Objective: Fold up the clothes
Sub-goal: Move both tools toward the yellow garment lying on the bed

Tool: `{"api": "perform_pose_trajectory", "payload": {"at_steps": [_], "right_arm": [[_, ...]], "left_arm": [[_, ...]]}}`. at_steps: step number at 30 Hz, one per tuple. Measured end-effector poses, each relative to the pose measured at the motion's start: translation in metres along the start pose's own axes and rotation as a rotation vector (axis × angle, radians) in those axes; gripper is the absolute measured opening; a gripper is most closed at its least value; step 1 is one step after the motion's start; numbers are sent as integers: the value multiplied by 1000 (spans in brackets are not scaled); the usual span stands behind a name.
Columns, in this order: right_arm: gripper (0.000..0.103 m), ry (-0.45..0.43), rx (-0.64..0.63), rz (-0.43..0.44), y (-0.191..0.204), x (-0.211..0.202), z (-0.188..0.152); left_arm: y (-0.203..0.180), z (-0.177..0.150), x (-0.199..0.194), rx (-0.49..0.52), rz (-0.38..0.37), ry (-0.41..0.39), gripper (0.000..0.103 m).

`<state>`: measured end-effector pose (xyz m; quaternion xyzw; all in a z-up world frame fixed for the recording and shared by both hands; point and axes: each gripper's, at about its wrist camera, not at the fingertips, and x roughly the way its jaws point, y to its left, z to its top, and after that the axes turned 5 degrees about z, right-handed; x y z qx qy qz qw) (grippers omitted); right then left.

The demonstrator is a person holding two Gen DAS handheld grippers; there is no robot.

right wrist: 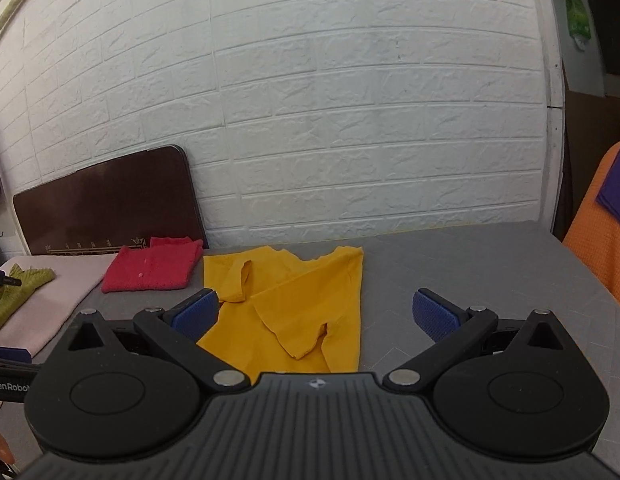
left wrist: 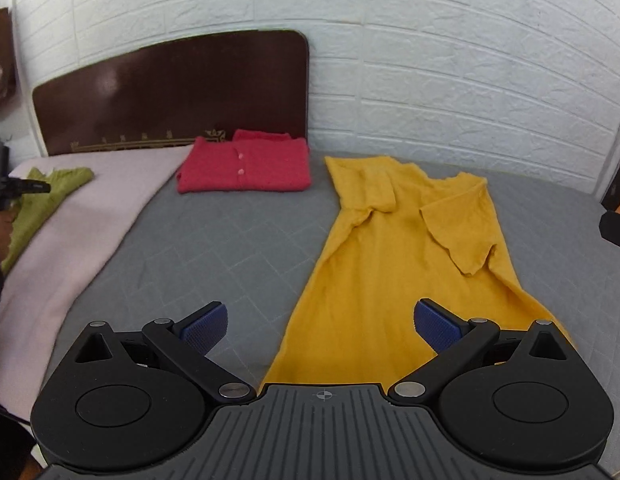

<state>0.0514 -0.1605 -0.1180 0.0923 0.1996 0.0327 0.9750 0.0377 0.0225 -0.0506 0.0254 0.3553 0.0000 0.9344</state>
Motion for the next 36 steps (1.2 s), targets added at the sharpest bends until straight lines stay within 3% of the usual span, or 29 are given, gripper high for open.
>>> {"api": "perform_pose_trajectory", "payload": {"at_steps": [7,12,18,22,24,27,32,36], "right_arm": [[103,-8,5,20,9,6,25],[103,-19,79,32,25,18,36],[103,112,156,176,40,54,-10],[103,249,272,275,7,85,-56],[103,257,341,271,-17,85,-65],[103,180,395,264,-43,66,-55],[103,97,184,233,-28,45,-19],[88,73,32,311,4,48,-2]], "left_arm": [[-2,8,-6,-24,-94,0,103],[11,3,-13,-49,-53,-5,103],[37,-12,0,-80,4,63,103],[49,-27,16,-102,3,121,103],[51,-31,21,-106,-10,137,103],[44,-33,23,-105,-45,133,103],[22,-30,25,-79,-155,154,103],[17,-35,23,-51,-117,129,103]]}}
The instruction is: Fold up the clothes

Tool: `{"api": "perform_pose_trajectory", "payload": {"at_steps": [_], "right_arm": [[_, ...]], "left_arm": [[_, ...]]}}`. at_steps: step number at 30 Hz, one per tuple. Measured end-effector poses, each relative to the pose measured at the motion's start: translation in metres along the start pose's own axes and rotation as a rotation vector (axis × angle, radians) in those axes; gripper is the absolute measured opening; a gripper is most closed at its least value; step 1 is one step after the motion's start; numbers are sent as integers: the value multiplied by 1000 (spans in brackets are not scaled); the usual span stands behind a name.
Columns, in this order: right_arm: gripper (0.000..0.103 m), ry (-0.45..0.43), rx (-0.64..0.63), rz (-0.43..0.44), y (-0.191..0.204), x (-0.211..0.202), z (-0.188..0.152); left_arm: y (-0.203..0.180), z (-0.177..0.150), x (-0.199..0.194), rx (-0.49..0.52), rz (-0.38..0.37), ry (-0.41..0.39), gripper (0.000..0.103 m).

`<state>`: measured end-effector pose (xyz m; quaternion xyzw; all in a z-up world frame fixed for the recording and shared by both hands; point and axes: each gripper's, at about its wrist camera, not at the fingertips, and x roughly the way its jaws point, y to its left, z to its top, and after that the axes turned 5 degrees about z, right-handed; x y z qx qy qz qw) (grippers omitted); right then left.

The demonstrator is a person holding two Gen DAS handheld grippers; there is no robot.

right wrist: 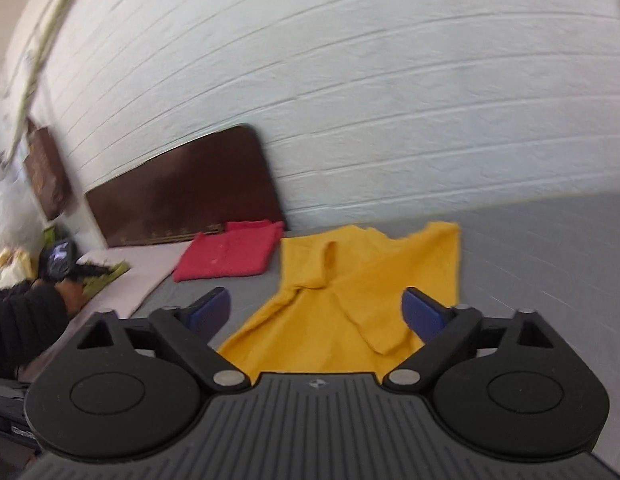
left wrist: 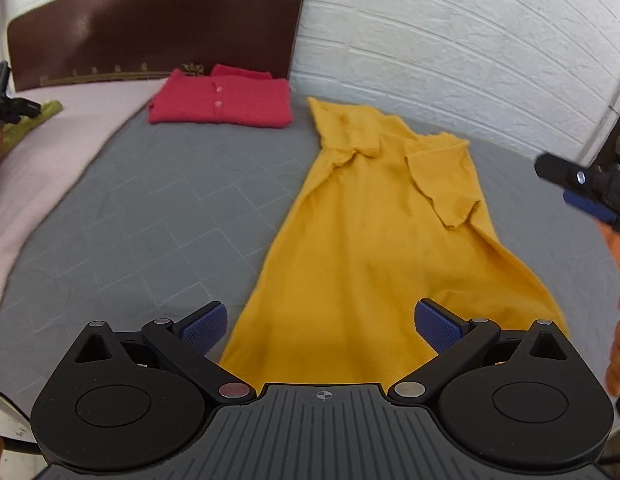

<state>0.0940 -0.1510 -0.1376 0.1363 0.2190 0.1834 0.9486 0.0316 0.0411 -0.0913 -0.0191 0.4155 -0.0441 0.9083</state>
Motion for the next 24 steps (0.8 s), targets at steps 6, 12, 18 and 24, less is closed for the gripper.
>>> {"api": "perform_pose_trajectory", "payload": {"at_steps": [6,12,18,24], "right_arm": [[68,48,-14,135,23,40,13],[32,181,213,206,0,119,37],[33,374,560,177,-42,202,28],[33,418,669,60,-62,248,2]], "left_arm": [[16,-2,-1,29,12,-5,102],[35,-2,2,31,-24,-13,96],[62,-19,22,40,82,46,97],[73,-32,51,68,125,140,98]]}}
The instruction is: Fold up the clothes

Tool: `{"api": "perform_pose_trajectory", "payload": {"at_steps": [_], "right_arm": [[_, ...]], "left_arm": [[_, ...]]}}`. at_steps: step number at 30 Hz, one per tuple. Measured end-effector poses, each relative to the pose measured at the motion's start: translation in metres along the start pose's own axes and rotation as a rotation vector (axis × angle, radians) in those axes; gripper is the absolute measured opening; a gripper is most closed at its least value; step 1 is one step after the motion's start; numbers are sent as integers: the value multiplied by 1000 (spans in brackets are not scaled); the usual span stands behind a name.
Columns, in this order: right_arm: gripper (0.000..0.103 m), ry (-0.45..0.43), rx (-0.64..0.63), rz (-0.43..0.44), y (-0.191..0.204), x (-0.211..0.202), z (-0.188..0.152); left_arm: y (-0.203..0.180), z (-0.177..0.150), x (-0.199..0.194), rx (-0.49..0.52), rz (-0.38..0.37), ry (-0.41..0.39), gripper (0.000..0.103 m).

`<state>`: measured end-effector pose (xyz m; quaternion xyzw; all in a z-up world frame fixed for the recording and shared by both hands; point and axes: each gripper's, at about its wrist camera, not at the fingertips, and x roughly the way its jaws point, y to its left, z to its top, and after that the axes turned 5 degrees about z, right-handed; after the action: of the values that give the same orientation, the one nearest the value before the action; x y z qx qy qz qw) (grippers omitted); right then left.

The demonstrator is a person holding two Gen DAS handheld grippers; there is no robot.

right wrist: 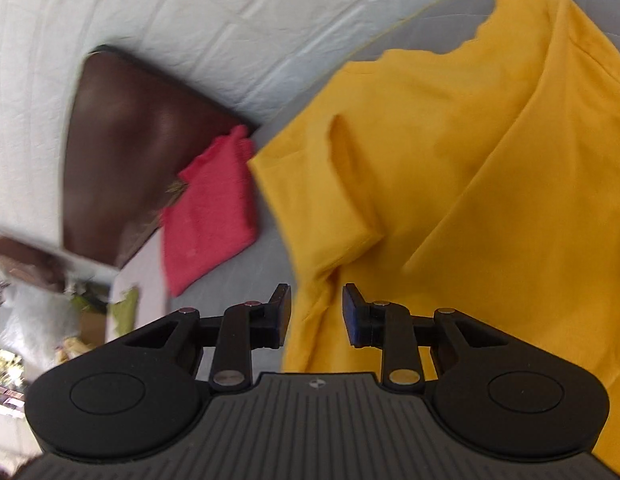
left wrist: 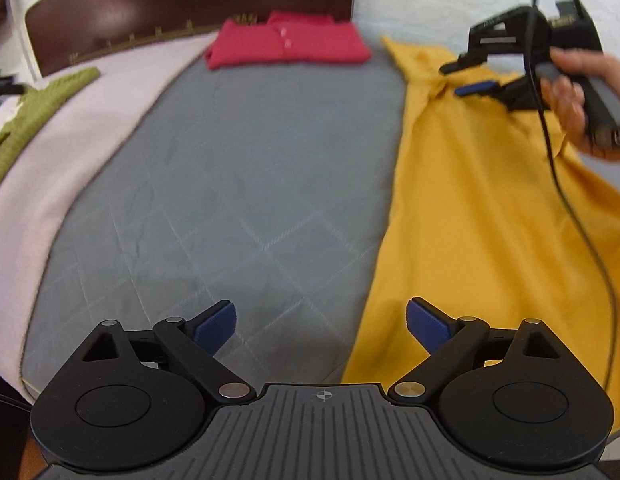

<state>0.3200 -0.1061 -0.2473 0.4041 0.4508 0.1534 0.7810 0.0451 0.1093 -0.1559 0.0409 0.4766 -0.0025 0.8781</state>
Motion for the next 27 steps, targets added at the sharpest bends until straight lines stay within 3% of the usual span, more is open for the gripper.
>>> {"api": "perform_pose_trajectory", "payload": {"at_steps": [2,3,6,8,9,10,13,15,16,17,18,20,22,23,24,26,27], "right_arm": [[33,-21,35,-26,-8,9,4],[33,-28,56,-21,-13,13,5],[33,-78,85,20,-20,21,10],[27,-106,71,31,-18,24,13],[16,-120,56,38,-16,24,13],[11,-129,36,51,-13,24,13],[8,-140,-55,49,7,25,12],[8,-139,-126,41,25,24,11],[8,-137,-150,43,33,23,10],[8,-135,-170,51,42,24,10],[8,-132,-189,58,51,25,10],[8,-129,-224,73,65,26,8],[8,-123,-252,86,78,30,4],[8,-121,-266,91,82,30,1],[8,-117,-275,93,84,30,0],[8,-115,-278,91,84,32,-2],[8,-116,-273,90,84,33,-2]], "left_arm": [[-1,-1,10,9,3,32,98],[-2,-1,12,13,2,29,103],[-6,-1,18,23,3,8,103],[-7,0,19,25,3,-7,103],[-8,1,20,28,3,-17,100],[-9,2,20,31,1,-28,95],[-11,9,19,40,-15,-47,70],[-15,14,18,48,-39,-48,40],[-16,16,17,47,-59,-44,33],[-16,17,16,42,-87,-38,13],[-16,19,16,34,-112,-31,5],[-15,17,10,30,-143,-57,0],[-10,12,-2,26,-185,-95,1],[-5,9,-8,20,-210,-115,22],[-1,8,-10,18,-230,-122,35],[4,7,-6,47,-216,-109,47],[5,6,-3,60,-212,-99,46]]}}
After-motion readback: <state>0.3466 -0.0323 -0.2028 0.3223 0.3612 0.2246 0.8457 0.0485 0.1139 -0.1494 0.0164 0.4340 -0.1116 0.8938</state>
